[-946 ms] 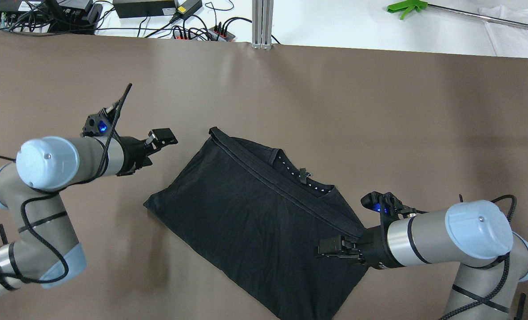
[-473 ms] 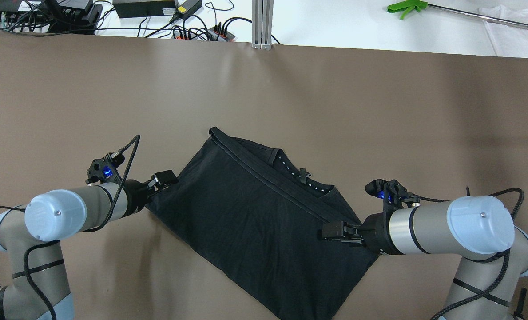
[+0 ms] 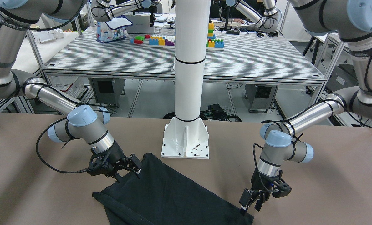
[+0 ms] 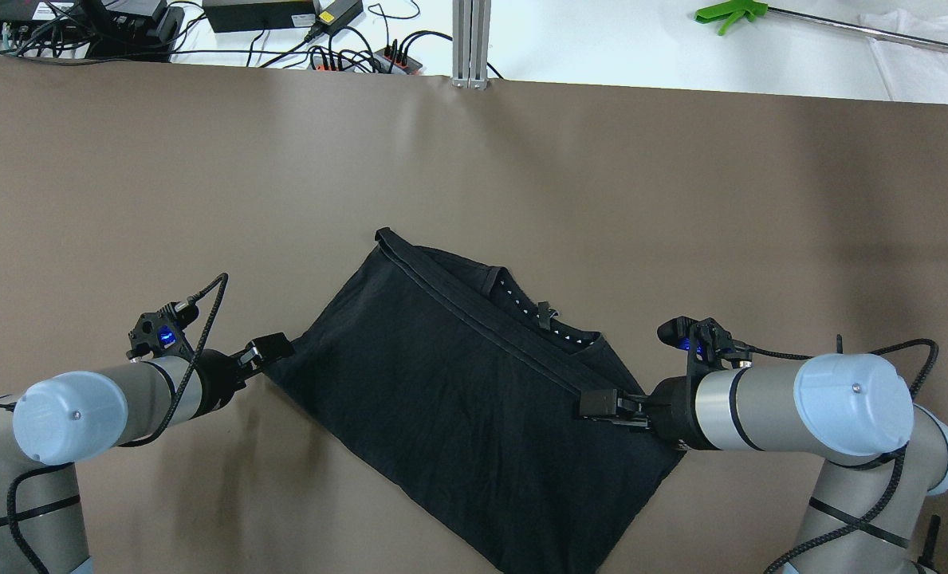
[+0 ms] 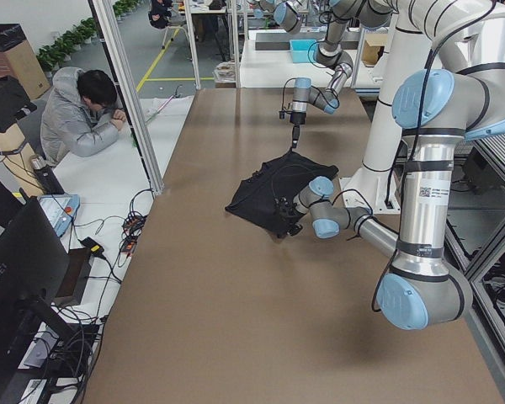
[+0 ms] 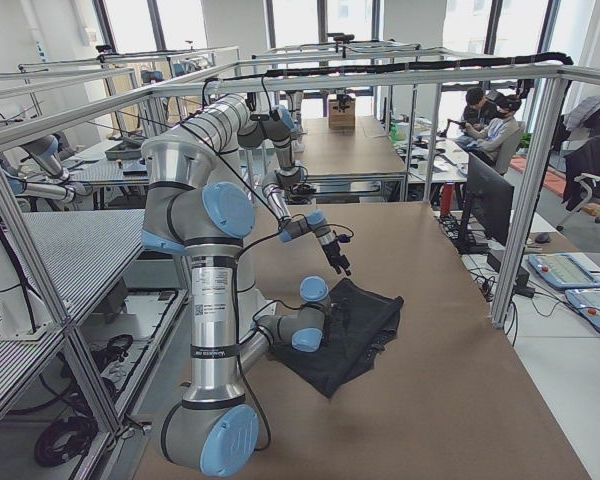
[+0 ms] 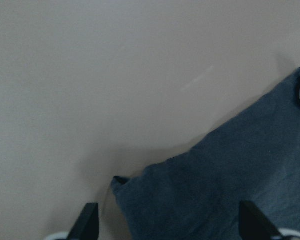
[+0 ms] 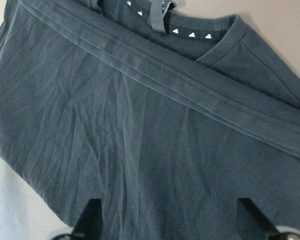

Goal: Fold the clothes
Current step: 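Move the left gripper to the shirt corner nearest it while the right gripper holds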

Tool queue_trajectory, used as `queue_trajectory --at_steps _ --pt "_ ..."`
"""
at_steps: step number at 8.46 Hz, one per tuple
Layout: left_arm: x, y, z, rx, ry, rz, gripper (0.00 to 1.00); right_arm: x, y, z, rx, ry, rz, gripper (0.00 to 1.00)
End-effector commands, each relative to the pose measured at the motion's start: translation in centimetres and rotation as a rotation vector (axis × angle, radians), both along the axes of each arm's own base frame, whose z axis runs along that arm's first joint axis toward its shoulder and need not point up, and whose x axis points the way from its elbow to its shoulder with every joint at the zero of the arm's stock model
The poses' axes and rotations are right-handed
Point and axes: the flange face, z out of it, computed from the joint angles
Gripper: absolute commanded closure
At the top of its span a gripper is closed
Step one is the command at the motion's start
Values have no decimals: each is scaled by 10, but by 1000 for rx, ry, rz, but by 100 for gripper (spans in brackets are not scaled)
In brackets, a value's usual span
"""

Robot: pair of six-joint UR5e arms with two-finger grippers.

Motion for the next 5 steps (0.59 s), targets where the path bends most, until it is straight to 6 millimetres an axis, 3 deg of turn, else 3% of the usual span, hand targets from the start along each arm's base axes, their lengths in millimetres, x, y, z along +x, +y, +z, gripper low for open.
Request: queue_trajectory --at_steps 1,3,5 --pt "10 0 -3 5 2 10 0 -1 0 1 -1 3 2 5" --pt "29 -7 3 1 -16 10 0 -1 -1 2 -1 4 3 5" --pt "30 -8 6 4 -26 14 0 -1 -1 2 -1 4 3 5"
